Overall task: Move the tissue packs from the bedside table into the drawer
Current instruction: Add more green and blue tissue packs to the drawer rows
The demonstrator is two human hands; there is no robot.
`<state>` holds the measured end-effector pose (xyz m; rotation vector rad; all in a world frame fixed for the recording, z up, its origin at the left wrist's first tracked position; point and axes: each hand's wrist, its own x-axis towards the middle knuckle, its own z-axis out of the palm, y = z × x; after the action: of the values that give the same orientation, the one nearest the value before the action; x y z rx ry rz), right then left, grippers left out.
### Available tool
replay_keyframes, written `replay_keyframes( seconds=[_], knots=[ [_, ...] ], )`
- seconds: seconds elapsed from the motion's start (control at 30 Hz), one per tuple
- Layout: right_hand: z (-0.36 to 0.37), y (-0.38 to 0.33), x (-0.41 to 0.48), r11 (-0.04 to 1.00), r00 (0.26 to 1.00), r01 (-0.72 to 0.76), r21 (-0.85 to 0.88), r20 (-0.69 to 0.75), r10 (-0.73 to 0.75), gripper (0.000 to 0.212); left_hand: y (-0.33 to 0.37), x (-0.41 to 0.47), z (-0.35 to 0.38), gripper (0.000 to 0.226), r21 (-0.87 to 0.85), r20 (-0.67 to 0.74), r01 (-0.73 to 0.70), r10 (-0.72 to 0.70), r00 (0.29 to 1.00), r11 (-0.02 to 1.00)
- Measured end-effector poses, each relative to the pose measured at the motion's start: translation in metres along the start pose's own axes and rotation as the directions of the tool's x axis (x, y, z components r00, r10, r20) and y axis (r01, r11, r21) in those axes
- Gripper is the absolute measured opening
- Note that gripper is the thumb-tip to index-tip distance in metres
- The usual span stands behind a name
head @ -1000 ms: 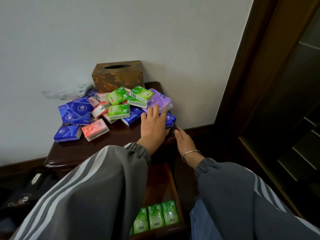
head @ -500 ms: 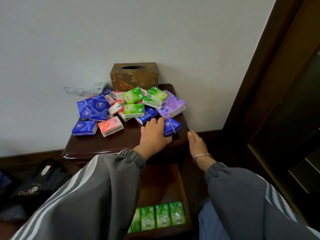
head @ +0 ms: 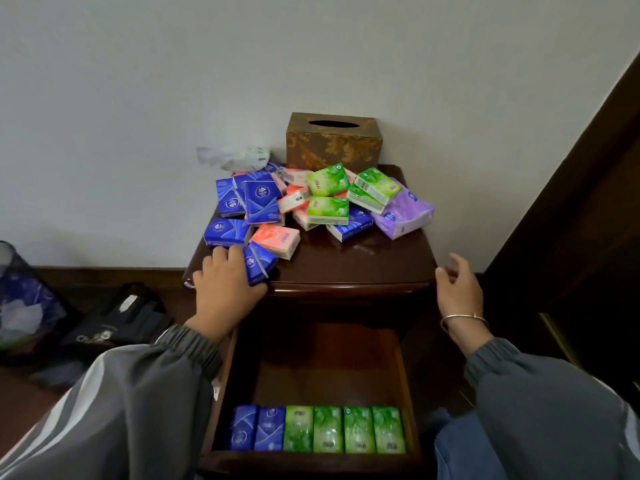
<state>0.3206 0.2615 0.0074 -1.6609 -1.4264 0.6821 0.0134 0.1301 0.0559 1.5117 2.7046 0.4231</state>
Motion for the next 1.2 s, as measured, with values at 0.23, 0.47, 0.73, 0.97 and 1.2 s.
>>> replay_keyframes(
  seconds=[0.23,0.47,0.73,0.97,1.2],
  knots=[
    [0.019,-0.094,0.041,0.811,0.84,0.537,-0.233,0.06,-0.539,0.041,0.0,-0.001,0.011,0.062,0.044,-0.068,-0.051,0.054,0.996,0.998],
    [0.056,-0.155,0.102,0.718,0.845,0.491,-0.494,0.471,-0.254,0.084,-0.001,-0.001,0.015,0.062,0.041,-0.086,-0.054,0.057,0.995,0.998],
    [0.076,-0.156,0.106,0.685,0.846,0.466,-0.561,0.508,-0.159,0.07,-0.003,0.0,0.018,0.061,0.038,-0.106,-0.076,0.079,0.991,0.996],
    [0.07,-0.142,0.089,0.768,0.894,0.437,-0.469,0.319,-0.314,0.072,-0.006,-0.001,0.02,0.062,0.015,-0.141,-0.101,0.102,0.985,0.995],
    [0.021,-0.12,0.027,0.907,0.908,0.412,0.084,-0.124,-0.401,0.06,-0.013,-0.011,0.021,0.068,-0.079,-0.164,-0.133,0.119,0.979,0.988]
  ],
)
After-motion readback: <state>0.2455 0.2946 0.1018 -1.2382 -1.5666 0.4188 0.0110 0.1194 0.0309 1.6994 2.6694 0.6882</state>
